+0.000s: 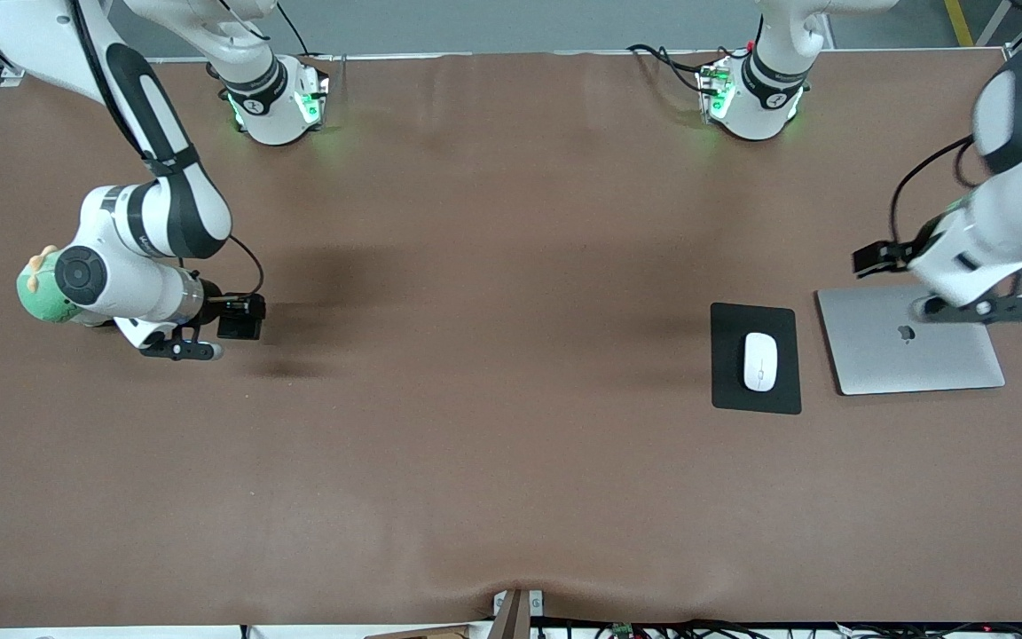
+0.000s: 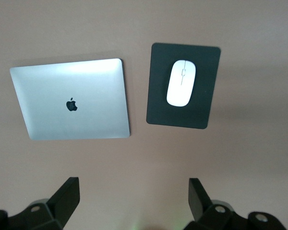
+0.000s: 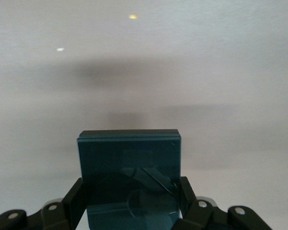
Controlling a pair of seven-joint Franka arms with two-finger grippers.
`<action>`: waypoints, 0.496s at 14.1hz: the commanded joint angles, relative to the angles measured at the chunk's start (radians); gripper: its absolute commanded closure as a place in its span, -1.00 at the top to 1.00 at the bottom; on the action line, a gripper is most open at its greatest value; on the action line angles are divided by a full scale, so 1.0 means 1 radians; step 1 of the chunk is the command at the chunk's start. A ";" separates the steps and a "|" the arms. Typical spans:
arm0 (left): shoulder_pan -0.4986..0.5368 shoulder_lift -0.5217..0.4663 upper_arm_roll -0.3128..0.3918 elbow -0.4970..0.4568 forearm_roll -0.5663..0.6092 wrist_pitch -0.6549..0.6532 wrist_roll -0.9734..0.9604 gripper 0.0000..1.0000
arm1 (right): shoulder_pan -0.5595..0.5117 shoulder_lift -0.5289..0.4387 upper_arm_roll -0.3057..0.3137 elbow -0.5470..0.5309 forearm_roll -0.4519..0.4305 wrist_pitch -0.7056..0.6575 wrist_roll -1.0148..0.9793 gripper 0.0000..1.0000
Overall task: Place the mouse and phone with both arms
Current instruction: 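Lower the black phone beside the green plush with the right gripper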
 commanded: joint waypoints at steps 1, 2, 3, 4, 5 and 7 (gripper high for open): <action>0.032 -0.026 -0.008 0.093 -0.030 -0.086 0.031 1.00 | -0.084 -0.034 0.021 -0.061 -0.026 0.061 -0.082 -1.00; 0.026 -0.026 -0.005 0.143 -0.030 -0.119 0.024 1.00 | -0.113 -0.028 0.021 -0.070 -0.041 0.088 -0.121 -1.00; 0.021 -0.026 -0.008 0.182 -0.030 -0.140 0.017 1.00 | -0.128 -0.014 0.021 -0.073 -0.045 0.107 -0.145 -1.00; 0.015 -0.026 -0.008 0.206 -0.030 -0.162 0.014 1.00 | -0.145 0.000 0.021 -0.081 -0.046 0.124 -0.156 -1.00; 0.004 -0.028 -0.005 0.235 -0.029 -0.164 0.014 1.00 | -0.148 0.001 0.019 -0.088 -0.046 0.133 -0.158 -1.00; -0.007 -0.041 -0.002 0.268 -0.016 -0.168 0.017 1.00 | -0.150 0.017 0.019 -0.111 -0.046 0.162 -0.158 -1.00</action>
